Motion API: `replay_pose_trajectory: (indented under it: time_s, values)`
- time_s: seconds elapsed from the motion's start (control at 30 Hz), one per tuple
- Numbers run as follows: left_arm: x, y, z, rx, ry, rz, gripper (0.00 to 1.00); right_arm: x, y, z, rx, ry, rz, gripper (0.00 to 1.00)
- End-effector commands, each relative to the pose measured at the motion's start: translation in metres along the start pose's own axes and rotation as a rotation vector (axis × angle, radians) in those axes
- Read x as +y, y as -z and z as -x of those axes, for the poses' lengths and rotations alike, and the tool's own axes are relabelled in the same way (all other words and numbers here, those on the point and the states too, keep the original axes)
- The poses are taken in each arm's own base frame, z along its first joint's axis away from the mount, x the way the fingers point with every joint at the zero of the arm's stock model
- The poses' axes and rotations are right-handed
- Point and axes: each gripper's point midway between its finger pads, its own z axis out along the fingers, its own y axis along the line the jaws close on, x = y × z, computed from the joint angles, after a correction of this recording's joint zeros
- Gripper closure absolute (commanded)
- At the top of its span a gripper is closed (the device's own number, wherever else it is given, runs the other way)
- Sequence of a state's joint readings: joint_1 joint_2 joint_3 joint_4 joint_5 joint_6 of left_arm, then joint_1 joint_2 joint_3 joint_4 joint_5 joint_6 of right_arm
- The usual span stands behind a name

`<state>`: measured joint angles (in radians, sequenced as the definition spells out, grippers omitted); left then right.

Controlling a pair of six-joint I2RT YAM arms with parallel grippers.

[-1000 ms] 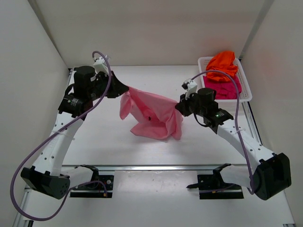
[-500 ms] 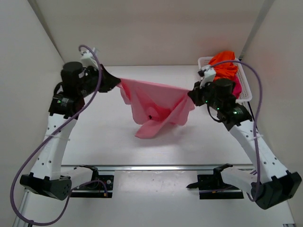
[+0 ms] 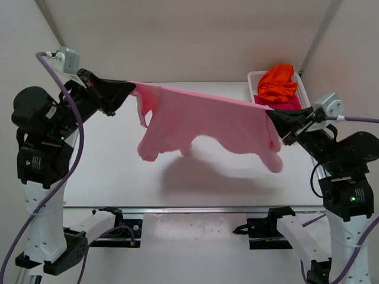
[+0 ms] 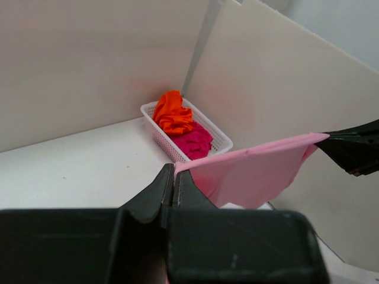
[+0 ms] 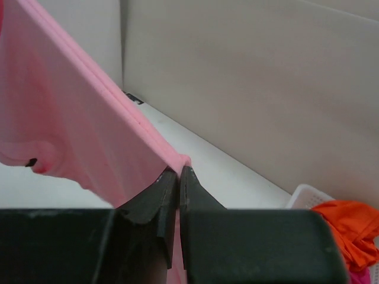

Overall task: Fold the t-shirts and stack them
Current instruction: Flatten out the tshirt

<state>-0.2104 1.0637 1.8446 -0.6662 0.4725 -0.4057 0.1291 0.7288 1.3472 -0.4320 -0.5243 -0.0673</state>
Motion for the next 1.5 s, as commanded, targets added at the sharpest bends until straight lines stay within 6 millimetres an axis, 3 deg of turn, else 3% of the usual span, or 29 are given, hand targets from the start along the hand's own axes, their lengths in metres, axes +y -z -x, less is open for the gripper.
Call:
replay_pose_trajectory:
  time_s: [0.0,0.07,0.17,0.27,0.33,0.37,0.47,0.5,0.57,0.6,0.63,0.67,0.7,0.73,0.77,0.83,0.9,0.97,1.0,1.03,1.1,1.13,1.2,1.23,1.27,1.3,1.33,1.37,1.47]
  values:
    - [0.013,0.028,0.051,-0.209,-0.061,0.163,1.00,-0.013,0.015,-0.003,0.045,0.014,-0.096,1.00]
    - [0.010,0.035,0.061,-0.239,-0.075,0.178,1.00,-0.009,0.015,-0.001,0.040,-0.005,-0.075,1.00]
    - [0.014,0.026,0.070,-0.240,-0.075,0.186,1.00,-0.012,0.005,-0.016,0.061,-0.033,-0.060,1.00]
    - [0.046,-0.007,0.056,-0.166,-0.020,0.186,1.00,-0.016,-0.015,-0.046,0.103,-0.097,-0.027,1.00]
    - [0.090,-0.024,0.039,-0.128,0.063,0.228,1.00,-0.018,-0.039,-0.082,0.141,-0.144,0.013,1.00]
    - [0.111,-0.031,0.026,-0.118,0.091,0.284,1.00,-0.016,-0.047,-0.095,0.160,-0.192,0.017,1.00]
    - [0.149,-0.078,-0.050,0.042,0.088,0.430,1.00,-0.005,-0.103,-0.158,0.281,-0.167,-0.018,1.00]
    - [0.160,-0.087,-0.069,0.086,0.094,0.449,1.00,-0.003,-0.114,-0.172,0.318,-0.169,-0.005,1.00]
    - [0.201,-0.123,-0.130,0.237,0.132,0.528,1.00,-0.012,-0.149,-0.212,0.391,-0.272,0.008,1.00]
    - [0.207,-0.129,-0.135,0.262,0.117,0.552,1.00,-0.017,-0.158,-0.216,0.388,-0.293,-0.005,1.00]
    - [0.229,-0.145,-0.156,0.319,0.129,0.590,1.00,-0.024,-0.173,-0.235,0.427,-0.304,-0.024,1.00]
    - [0.248,-0.161,-0.171,0.358,0.117,0.618,0.96,-0.032,-0.189,-0.249,0.461,-0.303,-0.054,1.00]
    - [0.274,-0.169,-0.205,0.441,0.143,0.663,0.80,-0.042,-0.203,-0.266,0.509,-0.308,-0.087,0.98]
    - [0.274,-0.179,-0.200,0.443,0.144,0.648,0.68,-0.050,-0.210,-0.270,0.527,-0.313,-0.102,0.81]
    - [0.287,-0.194,-0.209,0.466,0.146,0.642,0.54,-0.062,-0.221,-0.280,0.571,-0.326,-0.125,0.71]
    - [0.298,-0.198,-0.218,0.510,0.160,0.645,0.44,-0.075,-0.234,-0.298,0.642,-0.328,-0.149,0.45]
    - [0.295,-0.199,-0.232,0.561,0.143,0.638,0.36,-0.091,-0.240,-0.304,0.715,-0.307,-0.216,0.34]
    - [0.289,-0.188,-0.236,0.576,0.107,0.647,0.31,-0.100,-0.234,-0.307,0.778,-0.264,-0.293,0.31]
    - [0.279,-0.180,-0.218,0.539,0.080,0.644,0.29,-0.102,-0.225,-0.308,0.807,-0.261,-0.329,0.31]
    - [0.282,-0.166,-0.240,0.582,0.082,0.664,0.29,-0.098,-0.219,-0.311,0.827,-0.272,-0.335,0.31]
    - [0.267,-0.130,-0.261,0.631,0.105,0.664,0.27,-0.086,-0.190,-0.317,0.863,-0.311,-0.357,0.33]
    - [0.262,-0.123,-0.266,0.634,0.100,0.660,0.27,-0.078,-0.186,-0.317,0.846,-0.330,-0.350,0.35]
    - [0.246,-0.098,-0.291,0.688,0.099,0.645,0.26,-0.055,-0.147,-0.332,0.879,-0.372,-0.344,0.36]
    - [0.238,-0.092,-0.300,0.715,0.096,0.634,0.27,-0.049,-0.141,-0.322,0.845,-0.396,-0.347,0.37]
    - [0.238,-0.083,-0.315,0.758,0.092,0.643,0.27,-0.037,-0.120,-0.345,0.904,-0.426,-0.355,0.37]
    - [0.229,-0.077,-0.334,0.814,0.082,0.629,0.26,-0.025,-0.103,-0.352,0.926,-0.450,-0.355,0.38]
    - [0.221,-0.074,-0.347,0.853,0.070,0.609,0.26,-0.020,-0.100,-0.345,0.899,-0.463,-0.358,0.38]
    - [0.224,-0.063,-0.365,0.906,0.057,0.635,0.26,-0.010,-0.083,-0.363,0.947,-0.484,-0.364,0.37]
    - [0.219,-0.048,-0.405,1.025,0.004,0.659,0.26,0.015,-0.056,-0.383,0.990,-0.516,-0.350,0.38]
